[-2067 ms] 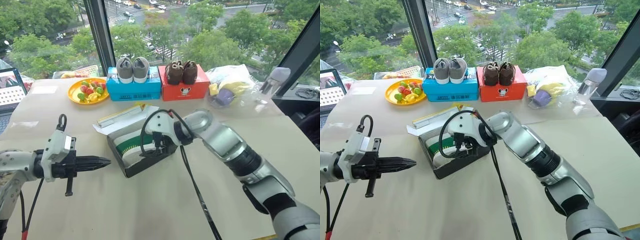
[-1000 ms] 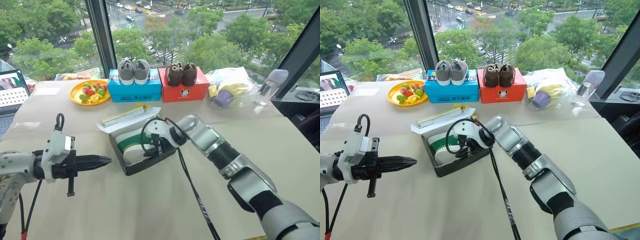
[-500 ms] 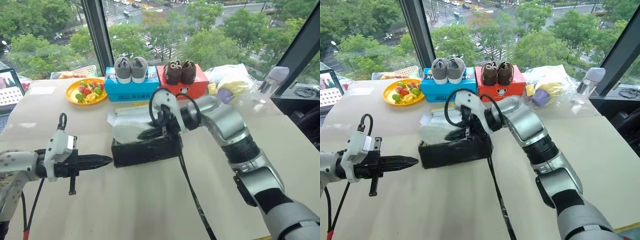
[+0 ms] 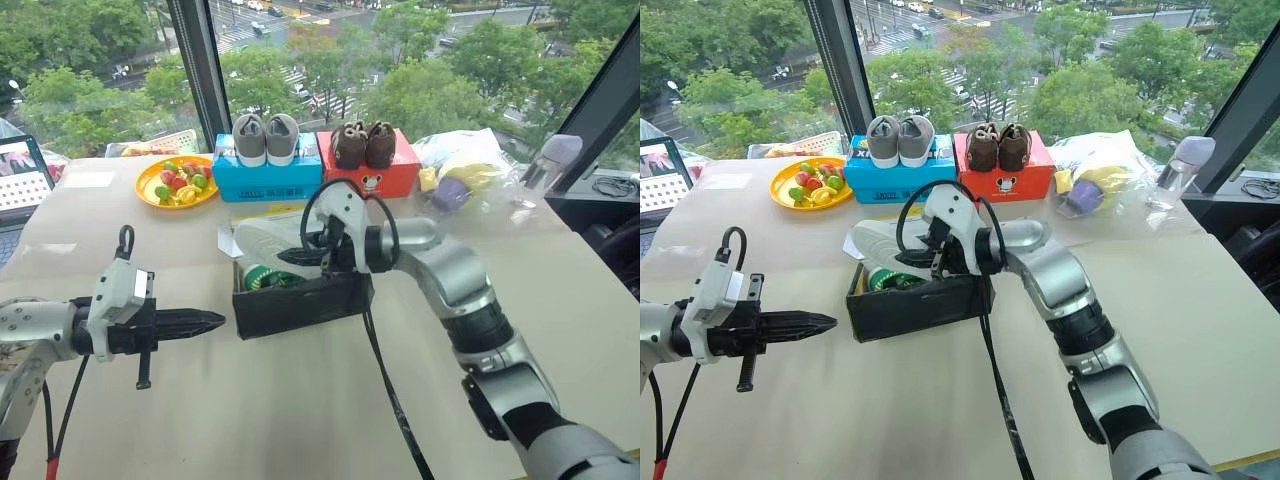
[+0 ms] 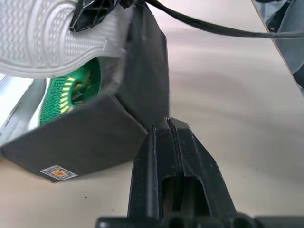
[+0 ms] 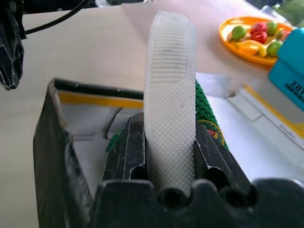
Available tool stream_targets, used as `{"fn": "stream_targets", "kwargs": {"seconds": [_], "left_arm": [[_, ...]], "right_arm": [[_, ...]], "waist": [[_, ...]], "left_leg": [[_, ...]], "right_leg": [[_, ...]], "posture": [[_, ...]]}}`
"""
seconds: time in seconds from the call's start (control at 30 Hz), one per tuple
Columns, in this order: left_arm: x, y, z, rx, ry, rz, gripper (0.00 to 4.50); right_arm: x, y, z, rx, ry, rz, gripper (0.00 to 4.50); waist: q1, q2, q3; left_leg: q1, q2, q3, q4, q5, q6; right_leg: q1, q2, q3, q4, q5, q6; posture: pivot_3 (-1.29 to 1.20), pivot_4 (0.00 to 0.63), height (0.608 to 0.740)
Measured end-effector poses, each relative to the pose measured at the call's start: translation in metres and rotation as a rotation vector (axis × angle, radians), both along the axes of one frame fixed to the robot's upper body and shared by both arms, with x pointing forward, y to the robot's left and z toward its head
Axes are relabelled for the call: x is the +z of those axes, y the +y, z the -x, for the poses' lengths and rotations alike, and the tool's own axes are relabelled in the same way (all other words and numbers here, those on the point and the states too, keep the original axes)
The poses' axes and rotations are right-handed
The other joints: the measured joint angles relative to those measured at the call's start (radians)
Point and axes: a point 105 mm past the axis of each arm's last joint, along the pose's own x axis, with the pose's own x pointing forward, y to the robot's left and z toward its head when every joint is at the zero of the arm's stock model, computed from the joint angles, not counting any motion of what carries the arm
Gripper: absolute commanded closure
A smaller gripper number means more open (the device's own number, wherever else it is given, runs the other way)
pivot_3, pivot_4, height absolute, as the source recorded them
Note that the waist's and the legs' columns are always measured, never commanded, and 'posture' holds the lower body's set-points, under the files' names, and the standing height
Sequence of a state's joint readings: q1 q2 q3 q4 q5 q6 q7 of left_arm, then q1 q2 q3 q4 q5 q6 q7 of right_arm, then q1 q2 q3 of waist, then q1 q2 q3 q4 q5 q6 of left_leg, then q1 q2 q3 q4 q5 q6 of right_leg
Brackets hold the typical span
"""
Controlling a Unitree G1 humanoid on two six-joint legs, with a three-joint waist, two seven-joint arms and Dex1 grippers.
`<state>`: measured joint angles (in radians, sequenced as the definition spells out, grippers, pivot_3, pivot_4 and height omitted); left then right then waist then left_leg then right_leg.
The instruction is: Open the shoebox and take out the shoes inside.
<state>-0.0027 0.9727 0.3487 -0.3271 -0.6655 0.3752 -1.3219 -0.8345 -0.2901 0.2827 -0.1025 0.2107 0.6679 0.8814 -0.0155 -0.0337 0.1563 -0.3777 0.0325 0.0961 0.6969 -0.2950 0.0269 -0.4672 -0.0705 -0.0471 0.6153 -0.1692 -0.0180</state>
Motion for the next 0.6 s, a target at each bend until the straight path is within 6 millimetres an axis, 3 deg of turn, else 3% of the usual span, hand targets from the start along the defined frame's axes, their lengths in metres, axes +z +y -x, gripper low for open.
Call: {"fn": "stream_targets", "kwargs": {"seconds": [0.17,0.37,0.5,0.6], "left_arm": [[0.0,0.001,-0.001,0.0,0.003,0.002,4.5],[0.0,0.0,-0.003,-0.011,0.004,0.0,4.5],[-0.001,0.001,-0.003,-0.013,0.009,-0.003,4.5],[-0.001,0.001,-0.003,-0.013,0.009,-0.007,4.5]], "right_arm": [[0.01,-0.004,0.014,-0.033,-0.048,-0.04,3.77],[0.064,-0.031,0.009,-0.124,0.069,-0.349,3.77],[0.092,-0.071,-0.007,-0.297,0.086,-0.51,3.77],[0.097,-0.11,-0.018,-0.479,0.022,-0.47,3.77]], "waist": [[0.0,0.0,0.0],[0.002,0.0,0.0],[0.004,0.0,0.0],[0.005,0.0,0.0]], "left_leg": [[0.0,0.0,0.0,0.0,0.0,0.0],[0.001,0.0,-0.001,0.001,0.0,0.0],[0.0,0.0,-0.001,0.0,0.0,0.0],[-0.001,-0.001,-0.001,0.0,-0.001,0.001]], "right_leg": [[0.0,0.0,0.0,0.0,0.0,0.0],[0.001,0.001,0.0,0.001,0.0,0.0],[0.001,0.0,0.0,0.0,0.0,0.0],[0.0,-0.001,0.0,-0.001,0.0,0.0]], "posture": [[0.0,0.15,0.731],[0.0,0.15,0.731],[0.0,0.15,0.731],[0.0,0.15,0.731]]}}
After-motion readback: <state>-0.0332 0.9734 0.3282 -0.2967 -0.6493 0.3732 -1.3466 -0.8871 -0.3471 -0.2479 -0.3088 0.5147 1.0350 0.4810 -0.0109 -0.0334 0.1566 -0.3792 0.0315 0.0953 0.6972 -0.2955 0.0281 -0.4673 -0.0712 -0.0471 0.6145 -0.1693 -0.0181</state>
